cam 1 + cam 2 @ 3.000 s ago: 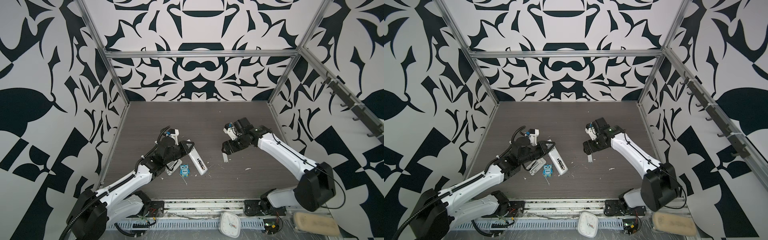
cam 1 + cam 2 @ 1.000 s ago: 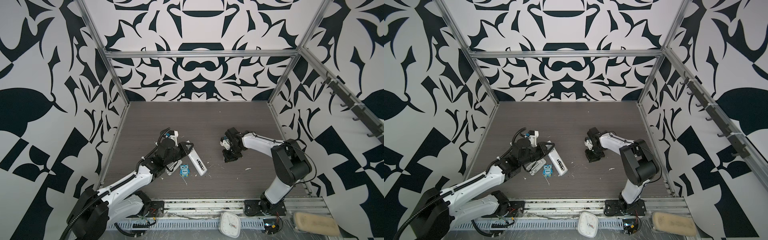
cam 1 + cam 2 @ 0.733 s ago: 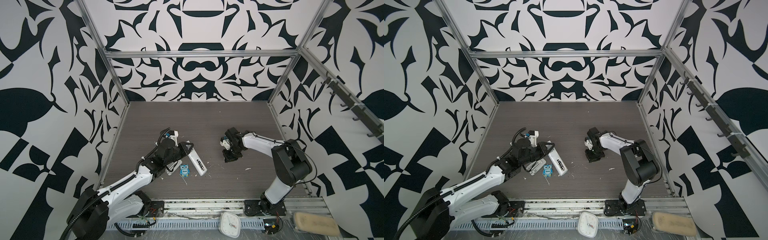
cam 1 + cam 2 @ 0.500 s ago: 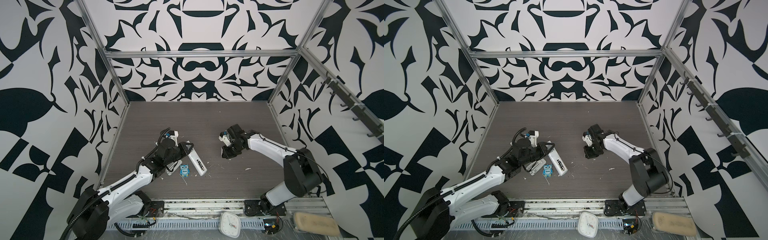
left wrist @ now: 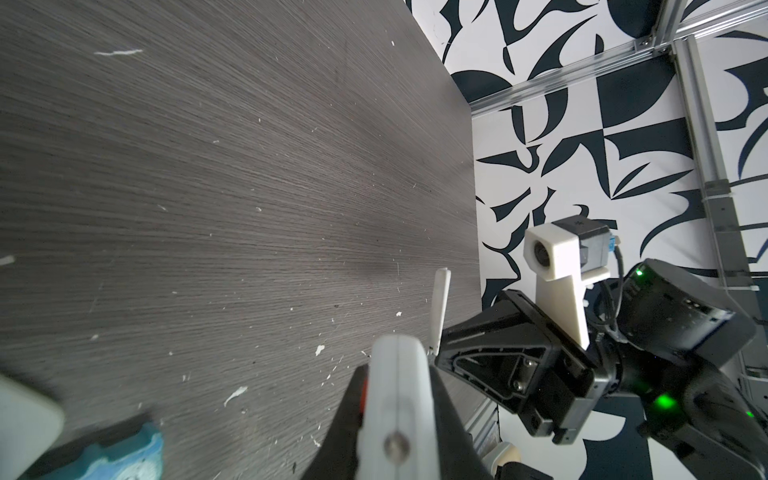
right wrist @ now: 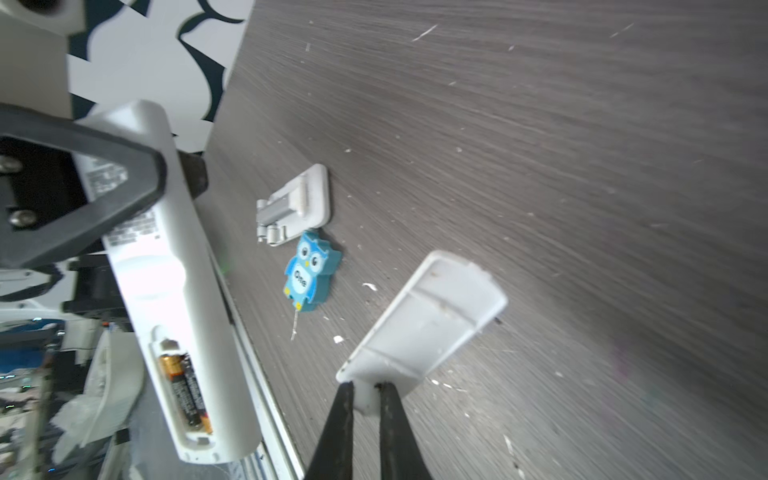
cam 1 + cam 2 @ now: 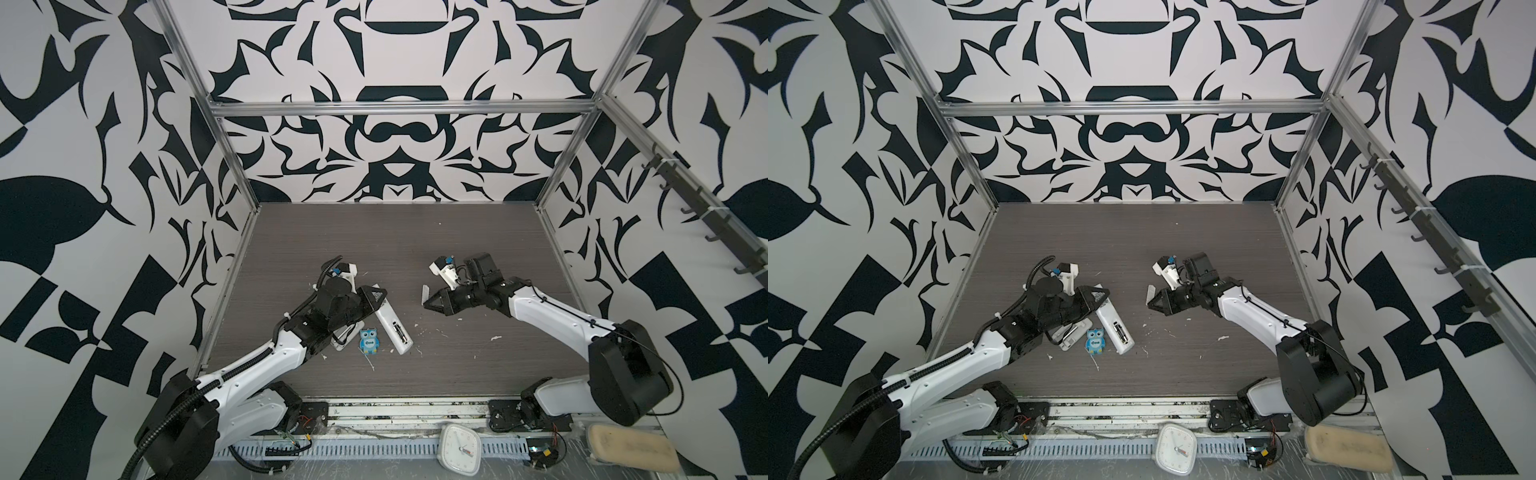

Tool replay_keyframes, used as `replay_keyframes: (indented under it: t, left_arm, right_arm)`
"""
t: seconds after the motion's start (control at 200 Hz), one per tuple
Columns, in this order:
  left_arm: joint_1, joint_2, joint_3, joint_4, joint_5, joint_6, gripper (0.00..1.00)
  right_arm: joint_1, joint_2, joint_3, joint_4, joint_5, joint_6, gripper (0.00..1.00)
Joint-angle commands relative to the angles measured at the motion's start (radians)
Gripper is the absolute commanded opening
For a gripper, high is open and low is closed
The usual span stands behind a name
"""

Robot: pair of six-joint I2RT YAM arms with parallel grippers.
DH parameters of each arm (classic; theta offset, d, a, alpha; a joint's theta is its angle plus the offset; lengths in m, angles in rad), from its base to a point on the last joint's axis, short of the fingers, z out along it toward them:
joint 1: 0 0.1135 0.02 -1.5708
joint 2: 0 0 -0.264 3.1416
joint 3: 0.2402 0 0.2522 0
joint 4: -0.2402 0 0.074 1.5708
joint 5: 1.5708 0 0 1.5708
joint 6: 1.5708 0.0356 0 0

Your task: Load the batteries into the remote control

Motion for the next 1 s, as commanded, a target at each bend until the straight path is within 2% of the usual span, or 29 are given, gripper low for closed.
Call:
replay_keyframes:
  t: [0.0,0.315,0.665,0.835,0.995]
  left_arm:
    - [-0.004,-0.025,0.034,-0.034,0.004,0.009,0.00]
    - [-0.004,-0.033,0.040,-0.083,-0.005,0.019,0.00]
    - [-0.004,-0.037,0.034,-0.092,-0.014,0.020,0.00]
    - [-0.003,-0.047,0.025,-0.092,-0.018,0.017,0.00]
    - [-0.003,-0.048,0.024,-0.095,-0.020,0.017,0.00]
  right_arm:
    - [0.005,0.001,-0.032,0.191,-0.078,0.078,0.13]
    - [0.005,0.106,-0.056,0.228,-0.083,0.117,0.14]
    - [0.003,0.253,0.054,-0.086,0.075,0.004,0.16]
    - [0.003,0.270,0.095,-0.199,0.156,-0.032,0.25]
    - [0.003,0.244,0.108,-0.229,0.191,-0.032,0.37]
